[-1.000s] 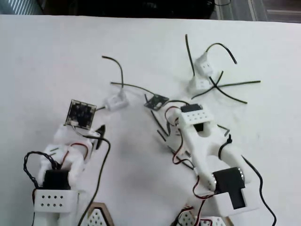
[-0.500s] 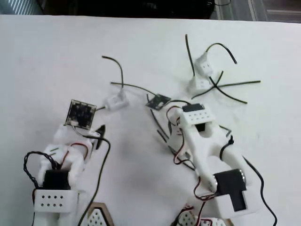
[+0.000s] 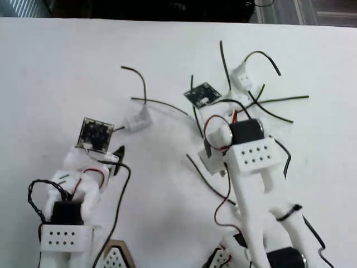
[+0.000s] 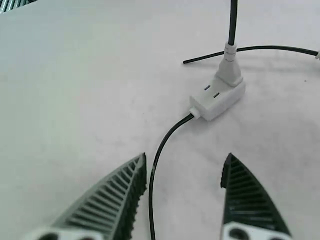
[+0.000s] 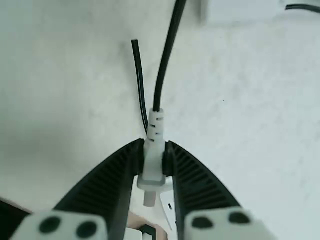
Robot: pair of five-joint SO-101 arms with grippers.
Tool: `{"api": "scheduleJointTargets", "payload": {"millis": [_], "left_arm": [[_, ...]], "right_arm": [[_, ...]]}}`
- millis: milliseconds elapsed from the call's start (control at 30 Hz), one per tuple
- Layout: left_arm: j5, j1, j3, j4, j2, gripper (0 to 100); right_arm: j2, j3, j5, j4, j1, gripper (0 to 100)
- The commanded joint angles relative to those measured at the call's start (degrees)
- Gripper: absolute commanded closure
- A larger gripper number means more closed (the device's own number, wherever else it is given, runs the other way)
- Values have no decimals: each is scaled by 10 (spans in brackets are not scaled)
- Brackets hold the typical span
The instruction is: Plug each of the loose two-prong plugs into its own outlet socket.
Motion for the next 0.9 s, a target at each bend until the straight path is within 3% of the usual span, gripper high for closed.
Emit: {"api": "scheduleJointTargets", "payload": {"millis": [0, 233, 467, 600, 867], "left_arm": [[7, 8, -36, -28, -7, 775], [7, 59, -39, -84, -7, 833], [9, 60, -39, -139, -7, 831], [55, 60, -47, -144, -6, 819], [72, 82, -60, -143, -6, 773]], "right_arm": [[-74, -23, -38, -4, -47, 981], [-176, 37, -103, -130, -124, 981], [-315, 240, -112, -335, -182, 981], [-428, 357, -110, -450, -210, 981], [-594, 476, -110, -502, -243, 982]]}}
